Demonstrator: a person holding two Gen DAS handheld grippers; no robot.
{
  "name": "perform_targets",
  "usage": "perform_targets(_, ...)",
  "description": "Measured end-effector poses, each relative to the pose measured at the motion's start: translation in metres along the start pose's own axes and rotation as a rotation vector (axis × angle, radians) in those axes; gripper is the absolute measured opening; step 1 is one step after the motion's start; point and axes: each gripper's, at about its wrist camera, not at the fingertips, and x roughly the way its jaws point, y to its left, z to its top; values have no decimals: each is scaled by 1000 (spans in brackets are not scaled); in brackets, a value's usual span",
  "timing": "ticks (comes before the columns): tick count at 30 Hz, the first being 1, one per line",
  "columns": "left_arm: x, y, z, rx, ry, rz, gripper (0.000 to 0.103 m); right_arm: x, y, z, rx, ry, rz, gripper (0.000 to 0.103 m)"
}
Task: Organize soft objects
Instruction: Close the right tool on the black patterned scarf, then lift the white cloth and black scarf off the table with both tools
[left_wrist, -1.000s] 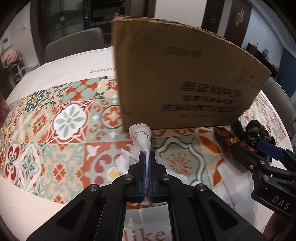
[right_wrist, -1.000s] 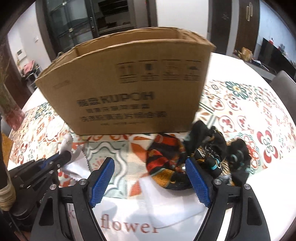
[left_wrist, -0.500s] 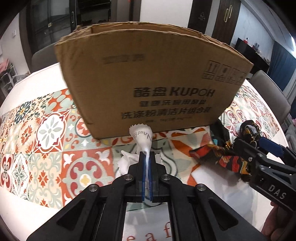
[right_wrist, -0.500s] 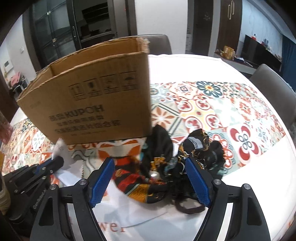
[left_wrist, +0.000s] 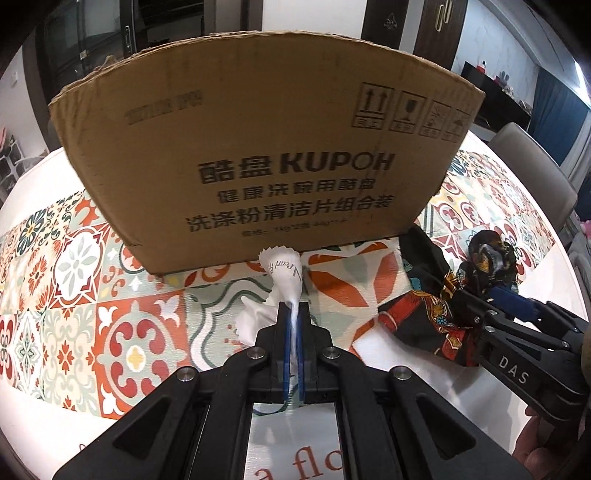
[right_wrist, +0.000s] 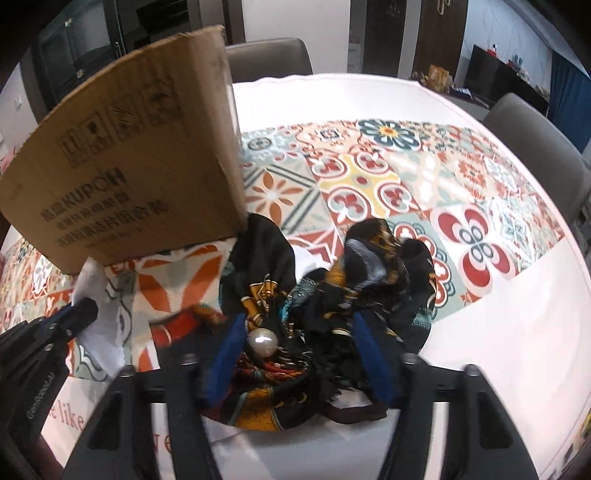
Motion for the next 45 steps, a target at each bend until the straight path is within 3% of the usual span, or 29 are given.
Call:
perform_targets(3,0,-3,1,3,1,-1,5,2,-2,-3,3,0,21,35)
perform_targets(5,0,-6,3,7,0,0,5,0,-3,-5,3,-7,34,15)
perform_targets(8,0,-12,3,15,-3,-1,5,-3,-3,-6,13,-11,65,5)
perform_targets(21,-18,-28,10,32,-42,-8,5,-34,-14,0,15,-95,90,2)
perform_targets(25,-20,-32,10,38,-46,-15,5,-41,-22,1,35,-93,65,7)
perform_targets(27,-21,-34,11,42,-46,-19,5,-41,-27,0,49,-81,55,17)
perform_targets(29,-22,-35,10,46,-46,-21,5,-42,-30,-1,57,-82,50,41)
perform_targets(34,-21,-36,13,44,-48,-17,5,-48,-32,1,60,-117,34,60)
perform_targets(45,-9,-37,13,48,-29,-4,5,-25,-35,-2,69,-55,35,64)
